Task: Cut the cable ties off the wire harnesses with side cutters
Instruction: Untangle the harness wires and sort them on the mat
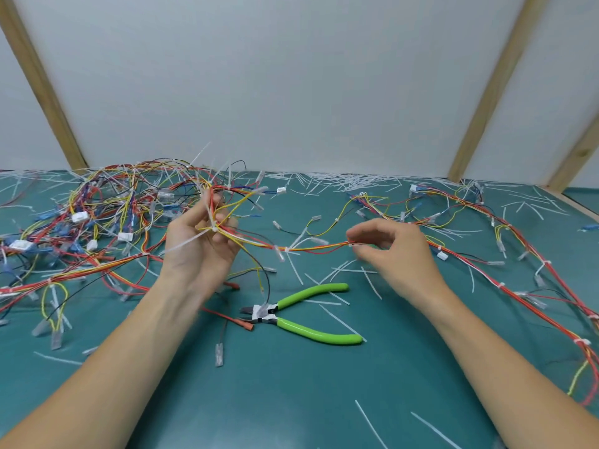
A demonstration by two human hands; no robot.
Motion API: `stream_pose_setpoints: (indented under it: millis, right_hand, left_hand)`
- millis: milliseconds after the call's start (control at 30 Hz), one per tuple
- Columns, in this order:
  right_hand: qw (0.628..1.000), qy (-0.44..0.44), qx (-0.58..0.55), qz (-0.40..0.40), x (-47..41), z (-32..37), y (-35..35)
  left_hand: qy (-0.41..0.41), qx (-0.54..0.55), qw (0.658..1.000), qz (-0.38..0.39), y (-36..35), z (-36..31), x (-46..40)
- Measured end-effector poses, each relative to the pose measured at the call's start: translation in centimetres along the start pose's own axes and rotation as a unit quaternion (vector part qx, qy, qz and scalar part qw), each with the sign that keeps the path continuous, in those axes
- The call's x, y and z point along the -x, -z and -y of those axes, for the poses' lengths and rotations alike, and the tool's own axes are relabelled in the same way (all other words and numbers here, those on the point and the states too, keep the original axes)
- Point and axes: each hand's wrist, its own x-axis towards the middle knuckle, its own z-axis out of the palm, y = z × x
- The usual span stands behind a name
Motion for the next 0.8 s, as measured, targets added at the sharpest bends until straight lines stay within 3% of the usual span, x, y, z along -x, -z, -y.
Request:
stream_pose_setpoints:
  millis: [67, 267, 367, 433, 500, 567, 733, 800]
  right_hand:
    - [0.998, -0.003, -0.066, -0.007, -0.4, 0.0, 0.5]
    - [0.950, 0.048, -0.225, -0.209, -0.6, 1.0, 0.3]
    - [0.907, -0.020, -0.317, -0.274, -1.0, 0.5, 1.3]
    - [0.934, -0.084, -0.202, -0.282, -1.6, -1.0, 2.3]
    - [0.968, -0.137, -0.026, -0.207, -2.1, -3.0, 2.7]
    - [0.975, -0.172, 0.069, -0.124, -2.4, -4.6, 2.4]
    - [0.964, -0.199, 0.170, -0.054, -5.3, -6.1, 2.2]
    - [0.958, -0.237, 0.153, -0.047, -7.1, -6.6, 2.7]
  left_hand:
    - [-0.013, -0.046, 0.999, -0.024, -0.1, 0.0, 0.0]
    - [-0.049, -0.082, 0.993, -0.068, -0.7, 0.3, 0.2]
    - [-0.032, -0.043, 0.997, -0.057, -0.4, -0.5, 0.0]
    - [-0.022, -0.019, 0.999, -0.040, 0.0, -1.0, 0.0]
    - [-0.008, 0.001, 1.000, -0.011, 0.5, -1.3, 0.0]
    - [0.009, 0.015, 1.000, 0.026, 0.8, -1.4, -0.1]
    - [0.018, 0.033, 0.998, 0.047, 1.7, -1.4, -0.5]
    - [0.014, 0.030, 0.998, 0.044, 1.9, -1.4, -0.6]
